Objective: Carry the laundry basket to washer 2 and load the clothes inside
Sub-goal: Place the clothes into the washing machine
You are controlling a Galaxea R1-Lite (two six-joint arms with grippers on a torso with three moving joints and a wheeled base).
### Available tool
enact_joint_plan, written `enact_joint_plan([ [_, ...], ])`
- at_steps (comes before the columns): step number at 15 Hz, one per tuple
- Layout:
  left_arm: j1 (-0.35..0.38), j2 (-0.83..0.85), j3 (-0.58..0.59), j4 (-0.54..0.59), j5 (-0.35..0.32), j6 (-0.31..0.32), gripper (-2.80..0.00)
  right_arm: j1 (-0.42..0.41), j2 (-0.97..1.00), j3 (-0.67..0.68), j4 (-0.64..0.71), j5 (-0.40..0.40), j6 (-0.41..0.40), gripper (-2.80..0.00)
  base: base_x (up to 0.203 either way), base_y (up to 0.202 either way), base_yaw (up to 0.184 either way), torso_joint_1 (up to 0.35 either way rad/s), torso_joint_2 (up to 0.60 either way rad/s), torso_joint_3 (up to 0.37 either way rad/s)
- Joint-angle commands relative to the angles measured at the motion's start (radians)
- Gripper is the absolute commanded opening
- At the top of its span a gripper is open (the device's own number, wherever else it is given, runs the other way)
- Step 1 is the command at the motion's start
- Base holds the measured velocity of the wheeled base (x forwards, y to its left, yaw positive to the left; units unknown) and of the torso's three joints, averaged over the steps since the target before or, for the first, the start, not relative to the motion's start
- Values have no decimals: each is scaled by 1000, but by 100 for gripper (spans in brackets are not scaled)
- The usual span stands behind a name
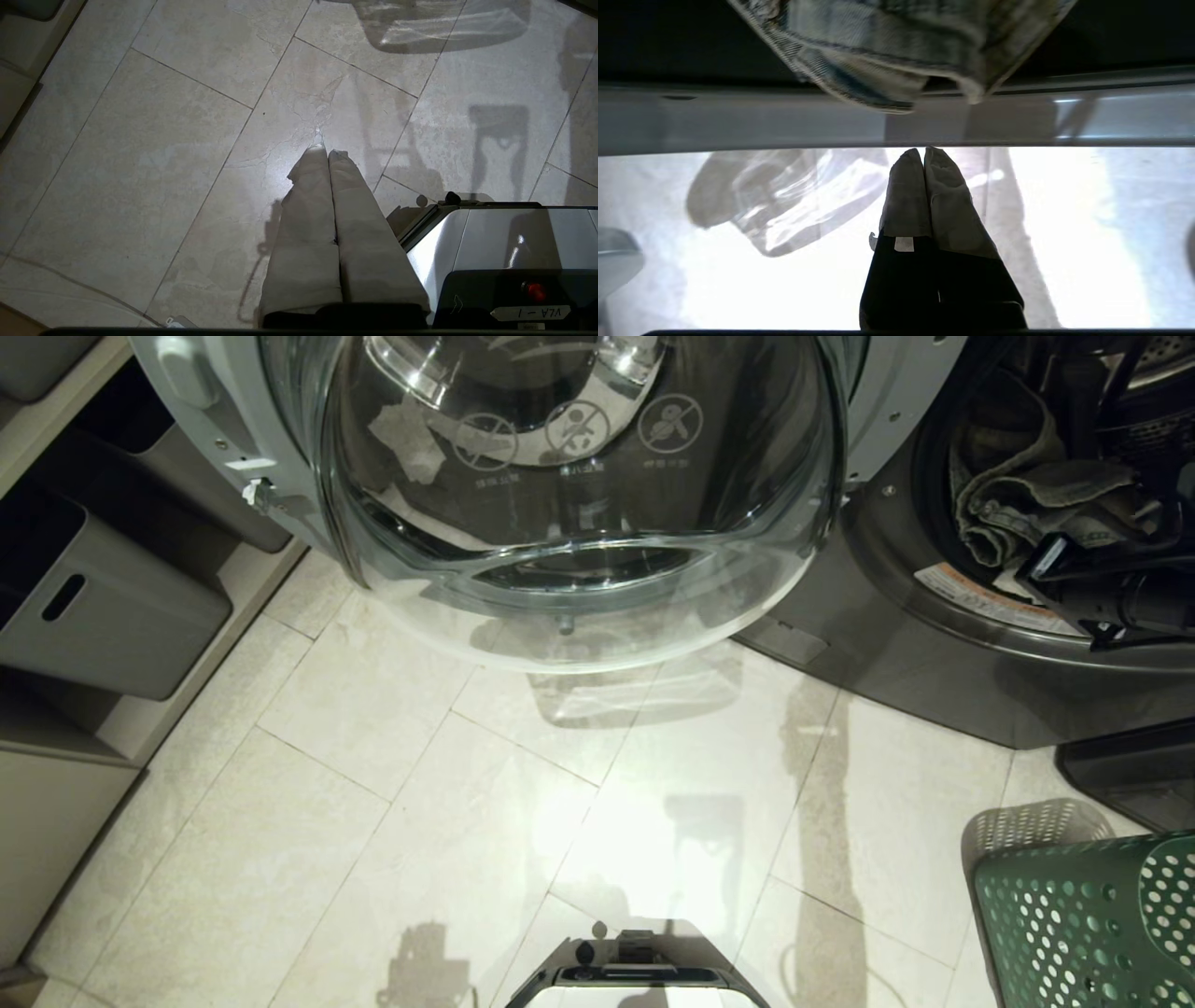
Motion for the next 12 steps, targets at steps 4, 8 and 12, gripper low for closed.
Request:
enact_joint_plan([
  [4,0,-2,2,0,1,-1,-280,7,100,-161,-5,12,38,-280,0,0,0,0,0,0],
  [8,0,-2,2,0,1,-1,-280,6,186,-272,-13,3,65,-280,0,0,0,0,0,0],
  [12,0,-2,2,0,0,1,-280,5,257,-437,-57,-202,53,-280,0,0,0,0,0,0],
])
